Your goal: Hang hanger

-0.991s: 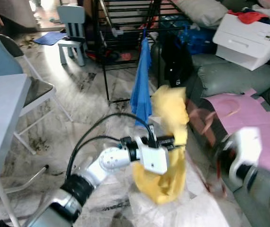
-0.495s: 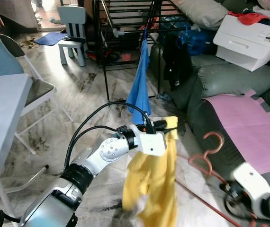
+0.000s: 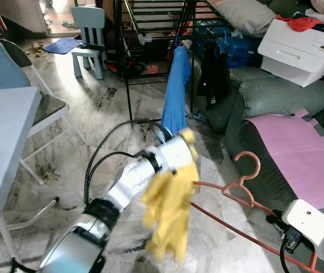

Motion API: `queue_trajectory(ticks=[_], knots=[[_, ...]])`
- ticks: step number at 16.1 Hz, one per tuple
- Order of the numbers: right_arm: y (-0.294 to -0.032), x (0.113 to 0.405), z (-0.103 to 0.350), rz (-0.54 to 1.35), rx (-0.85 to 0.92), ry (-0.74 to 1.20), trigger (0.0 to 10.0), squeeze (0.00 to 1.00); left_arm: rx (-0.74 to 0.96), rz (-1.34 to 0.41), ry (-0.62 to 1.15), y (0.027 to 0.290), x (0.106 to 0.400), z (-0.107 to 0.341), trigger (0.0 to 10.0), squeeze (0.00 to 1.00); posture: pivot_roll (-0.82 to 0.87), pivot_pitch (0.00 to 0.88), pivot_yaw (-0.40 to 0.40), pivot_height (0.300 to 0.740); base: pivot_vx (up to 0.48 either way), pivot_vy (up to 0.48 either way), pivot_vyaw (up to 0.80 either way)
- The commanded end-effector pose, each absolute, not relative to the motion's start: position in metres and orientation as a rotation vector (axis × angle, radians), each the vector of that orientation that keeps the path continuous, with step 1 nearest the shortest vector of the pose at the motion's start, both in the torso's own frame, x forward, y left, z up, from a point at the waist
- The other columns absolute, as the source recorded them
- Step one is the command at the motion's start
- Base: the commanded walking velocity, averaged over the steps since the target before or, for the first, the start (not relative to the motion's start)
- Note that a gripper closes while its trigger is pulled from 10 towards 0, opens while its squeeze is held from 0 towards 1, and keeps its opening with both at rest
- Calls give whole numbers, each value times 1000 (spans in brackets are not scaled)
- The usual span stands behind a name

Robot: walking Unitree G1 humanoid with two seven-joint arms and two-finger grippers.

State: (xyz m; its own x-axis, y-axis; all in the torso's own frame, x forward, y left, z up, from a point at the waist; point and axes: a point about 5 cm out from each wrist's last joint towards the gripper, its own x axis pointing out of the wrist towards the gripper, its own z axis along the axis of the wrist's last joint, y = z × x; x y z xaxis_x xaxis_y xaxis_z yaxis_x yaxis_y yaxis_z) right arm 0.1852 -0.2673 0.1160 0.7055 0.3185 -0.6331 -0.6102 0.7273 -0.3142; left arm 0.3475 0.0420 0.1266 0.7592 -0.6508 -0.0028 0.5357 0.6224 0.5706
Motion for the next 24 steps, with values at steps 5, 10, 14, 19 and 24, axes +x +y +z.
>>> queue_trajectory(ticks=[5, 10, 14, 19, 24], knots=[[-263, 190, 133, 584, -592, 452, 10000, 0, 102, -682, -4, 36, 350, 118, 10000, 0, -48, 0, -44, 740, 0, 0, 0], [-264, 192, 147, 589, -690, 374, 10000, 0, 349, -855, -178, 48, 349, 139, 10000, 0, -35, 0, -20, 740, 0, 0, 0], [-273, 172, 147, 674, -717, 462, 10000, 0, 606, -861, -229, 67, 353, 142, 10000, 0, -30, 0, -7, 740, 0, 0, 0], [-308, 165, 168, 573, -823, 518, 10000, 0, 791, -793, -235, 74, 361, 142, 10000, 0, -43, 0, 1, 740, 0, 0, 0], [-310, 180, 172, 488, -931, 394, 10000, 0, 822, -848, -280, 68, 356, 141, 10000, 0, -39, 0, -10, 740, 0, 0, 0]])
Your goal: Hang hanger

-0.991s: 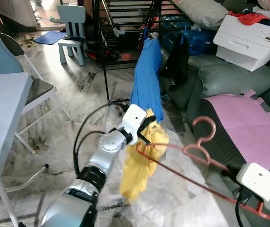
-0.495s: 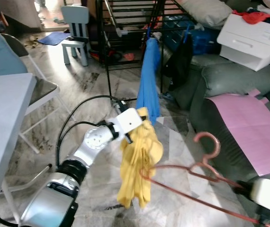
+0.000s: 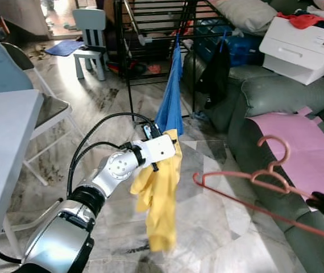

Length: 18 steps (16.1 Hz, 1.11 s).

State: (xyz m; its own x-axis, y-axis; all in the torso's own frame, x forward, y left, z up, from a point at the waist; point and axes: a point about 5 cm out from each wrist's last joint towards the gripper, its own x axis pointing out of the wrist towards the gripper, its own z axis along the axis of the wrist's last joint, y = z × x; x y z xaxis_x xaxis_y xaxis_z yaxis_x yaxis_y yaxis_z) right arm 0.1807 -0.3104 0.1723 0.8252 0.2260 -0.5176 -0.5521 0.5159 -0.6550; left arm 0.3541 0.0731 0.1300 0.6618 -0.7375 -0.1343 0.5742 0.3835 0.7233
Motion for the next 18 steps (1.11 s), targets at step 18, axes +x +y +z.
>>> queue_trajectory(ticks=[18], knots=[[-291, 203, 163, 600, -858, 269, 10000, 0, 680, -1139, -611, 26, 316, 159, 10000, 0, -27, 0, -52, 740, 0, 0, 0]])
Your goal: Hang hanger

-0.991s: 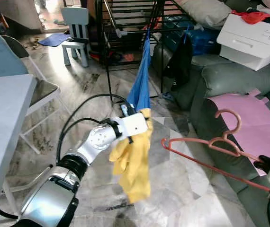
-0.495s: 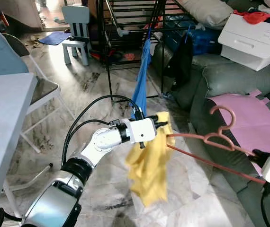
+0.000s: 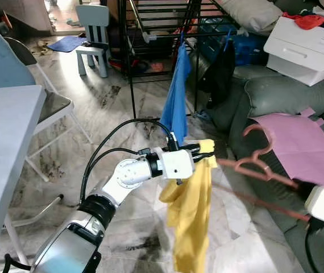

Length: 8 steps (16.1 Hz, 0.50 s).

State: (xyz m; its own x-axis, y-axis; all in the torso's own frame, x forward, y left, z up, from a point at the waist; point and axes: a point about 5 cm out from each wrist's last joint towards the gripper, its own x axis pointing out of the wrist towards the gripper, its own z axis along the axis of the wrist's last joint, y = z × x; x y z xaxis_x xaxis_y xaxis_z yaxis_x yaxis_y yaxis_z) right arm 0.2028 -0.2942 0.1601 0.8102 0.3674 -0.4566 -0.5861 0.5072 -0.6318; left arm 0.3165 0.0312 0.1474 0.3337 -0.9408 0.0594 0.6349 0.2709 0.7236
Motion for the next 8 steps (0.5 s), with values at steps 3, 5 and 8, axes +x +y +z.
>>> queue_trajectory(ticks=[3, 5, 8], knots=[[-294, 192, 163, 643, -815, 321, 10000, 0, 712, -1125, -599, 31, 320, 160, 10000, 0, -32, 0, -46, 740, 0, 0, 0], [-294, 185, 166, 670, -783, 344, 10000, 0, 756, -1118, -592, 35, 322, 158, 10000, 0, -34, 0, -42, 740, 0, 0, 0], [-293, 179, 172, 689, -774, 361, 10000, 0, 821, -1111, -572, 39, 325, 154, 10000, 0, -37, 0, -39, 740, 0, 0, 0]])
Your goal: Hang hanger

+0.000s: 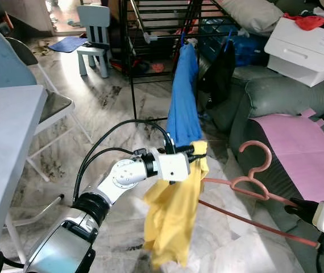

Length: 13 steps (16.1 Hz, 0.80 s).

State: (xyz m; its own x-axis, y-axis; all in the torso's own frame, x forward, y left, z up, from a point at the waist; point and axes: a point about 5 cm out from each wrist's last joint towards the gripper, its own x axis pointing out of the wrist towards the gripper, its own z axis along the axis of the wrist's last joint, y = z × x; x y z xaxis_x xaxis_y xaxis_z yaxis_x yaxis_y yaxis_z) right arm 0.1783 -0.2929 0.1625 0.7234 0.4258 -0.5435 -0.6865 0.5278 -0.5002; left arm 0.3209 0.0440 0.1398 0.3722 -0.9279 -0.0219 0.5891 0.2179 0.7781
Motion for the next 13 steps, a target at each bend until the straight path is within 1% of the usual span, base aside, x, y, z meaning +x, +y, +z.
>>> queue_trajectory(ticks=[1, 2, 4, 7, 8, 9, 10, 11, 13], knots=[[-296, 179, 174, 676, -779, 363, 10000, 0, 826, -1114, -567, 40, 325, 153, 10000, 0, -38, 0, -39, 740, 0, 0, 0], [-300, 179, 177, 659, -782, 361, 10000, 0, 825, -1115, -568, 40, 325, 153, 10000, 0, -38, 0, -39, 740, 0, 0, 0], [-297, 181, 177, 661, -767, 348, 10000, 0, 804, -1126, -595, 38, 322, 155, 10000, 0, -38, 0, -39, 740, 0, 0, 0], [-294, 193, 171, 616, -740, 295, 10000, 0, 685, -1160, -682, 26, 311, 166, 10000, 0, -32, 0, -43, 740, 0, 0, 0], [-293, 201, 164, 572, -646, 261, 10000, 0, 582, -1168, -756, 18, 302, 178, 10000, 0, -26, 0, -46, 740, 0, 0, 0], [-293, 201, 164, 572, -646, 261, 10000, 0, 582, -1168, -756, 18, 302, 178, 10000, 0, -26, 0, -46, 740, 0, 0, 0], [-292, 203, 159, 562, -605, 263, 10000, 0, 554, -1171, -776, 15, 299, 182, 10000, 0, -19, 0, -48, 740, 0, 0, 0], [-291, 208, 142, 534, -529, 287, 10000, 0, 499, -1186, -821, 8, 292, 192, 10000, 0, -13, 0, -49, 740, 0, 0, 0], [-288, 214, 126, 501, -442, 301, 10000, 0, 459, -1206, -852, 2, 287, 200, 10000, 0, -8, 0, -49, 740, 0, 0, 0]])
